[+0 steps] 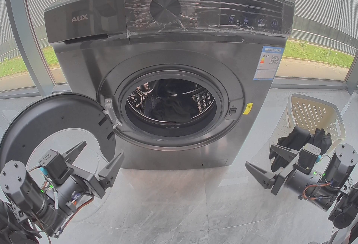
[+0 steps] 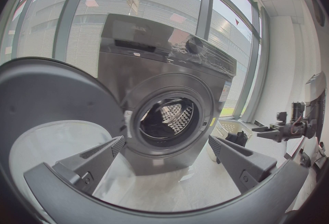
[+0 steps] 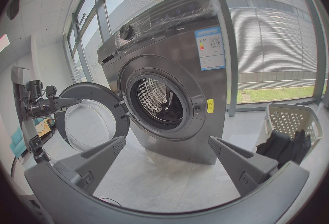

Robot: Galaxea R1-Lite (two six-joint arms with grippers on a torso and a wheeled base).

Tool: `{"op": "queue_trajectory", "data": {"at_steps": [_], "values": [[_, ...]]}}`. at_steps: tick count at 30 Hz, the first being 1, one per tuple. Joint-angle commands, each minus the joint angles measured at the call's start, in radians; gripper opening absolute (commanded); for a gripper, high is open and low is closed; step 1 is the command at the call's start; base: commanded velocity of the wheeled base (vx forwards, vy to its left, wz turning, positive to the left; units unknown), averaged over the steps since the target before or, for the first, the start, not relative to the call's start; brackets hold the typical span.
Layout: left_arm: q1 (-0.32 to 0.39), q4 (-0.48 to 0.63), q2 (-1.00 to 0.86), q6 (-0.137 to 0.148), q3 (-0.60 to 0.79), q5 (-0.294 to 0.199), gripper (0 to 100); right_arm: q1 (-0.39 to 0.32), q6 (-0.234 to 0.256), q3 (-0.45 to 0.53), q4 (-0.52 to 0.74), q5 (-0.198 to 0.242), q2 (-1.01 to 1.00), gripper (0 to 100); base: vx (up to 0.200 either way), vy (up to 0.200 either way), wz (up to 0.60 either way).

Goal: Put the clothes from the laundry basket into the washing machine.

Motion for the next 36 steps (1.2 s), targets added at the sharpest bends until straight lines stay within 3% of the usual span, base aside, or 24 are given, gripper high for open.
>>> {"op": "queue_trajectory", "data": {"at_steps": [1, 2, 6, 8, 9, 13, 15, 18, 20, 21, 23, 27, 29, 33, 36], "values": [[0.094, 0.136, -0.270, 0.002, 0.025, -0.026, 100, -0.075, -0.014, 0.068, 0.052, -0.002, -0.192, 100, -0.200, 0.000, 0.00], [0.091, 0.238, -0.356, 0.005, 0.025, -0.040, 100, -0.092, -0.024, 0.068, 0.103, -0.002, -0.290, 100, -0.200, 0.000, 0.00], [0.089, 0.450, -0.570, 0.019, 0.025, -0.061, 100, -0.093, -0.073, 0.068, 0.347, -0.002, -0.497, 100, -0.200, 0.000, 0.00], [0.089, 0.491, -0.607, 0.025, 0.025, -0.065, 100, -0.101, -0.076, 0.068, 0.391, 0.001, -0.534, 100, -0.200, 0.000, 0.00], [0.095, 0.634, -0.730, 0.045, 0.016, -0.069, 100, -0.138, -0.072, 0.068, 0.471, 0.004, -0.623, 100, -0.200, 0.000, 0.00], [0.089, 0.812, -0.923, 0.052, 0.003, -0.071, 100, -0.215, -0.069, 0.068, 0.516, 0.004, -0.732, 100, -0.100, 0.000, 0.00], [0.089, 0.907, -1.015, 0.072, -0.006, -0.074, 100, -0.256, -0.069, 0.068, 0.546, 0.005, -0.795, 100, 0.000, 0.000, 0.00], [0.132, 0.976, -1.083, 0.101, 0.010, -0.078, 100, -0.313, -0.067, 0.068, 0.606, 0.007, -0.869, 100, 0.000, 0.000, 0.00], [0.200, 1.025, -1.133, 0.115, 0.025, -0.083, 100, -0.331, -0.070, 0.068, 0.810, 0.007, -1.051, 100, 0.000, 0.000, 0.00], [0.206, 1.033, -1.146, 0.117, 0.025, -0.083, 100, -0.333, -0.075, 0.068, 0.870, 0.010, -1.106, 100, 0.000, 0.000, 0.00], [0.233, 1.044, -1.188, 0.115, 0.025, -0.088, 100, -0.357, -0.090, 0.067, 1.108, 0.015, -1.330, 100, 0.000, 0.000, 0.00], [0.332, 1.100, -1.233, 0.109, 0.025, -0.111, 100, -0.448, -0.100, 0.051, 1.322, 0.031, -1.564, 100, 0.000, 0.000, 0.00], [0.375, 1.150, -1.268, 0.118, 0.025, -0.132, 100, -0.460, -0.095, 0.044, 1.346, 0.030, -1.594, 100, 0.000, 0.000, 0.00], [0.493, 1.280, -1.370, 0.120, 0.025, -0.269, 100, -0.483, -0.090, 0.067, 1.332, 0.028, -1.576, 100, 0.000, 0.000, 0.00], [0.540, 1.378, -1.431, 0.123, 0.025, -0.296, 100, -0.538, -0.100, 0.065, 1.333, 0.033, -1.576, 100, 0.000, 0.000, 0.00]]}}
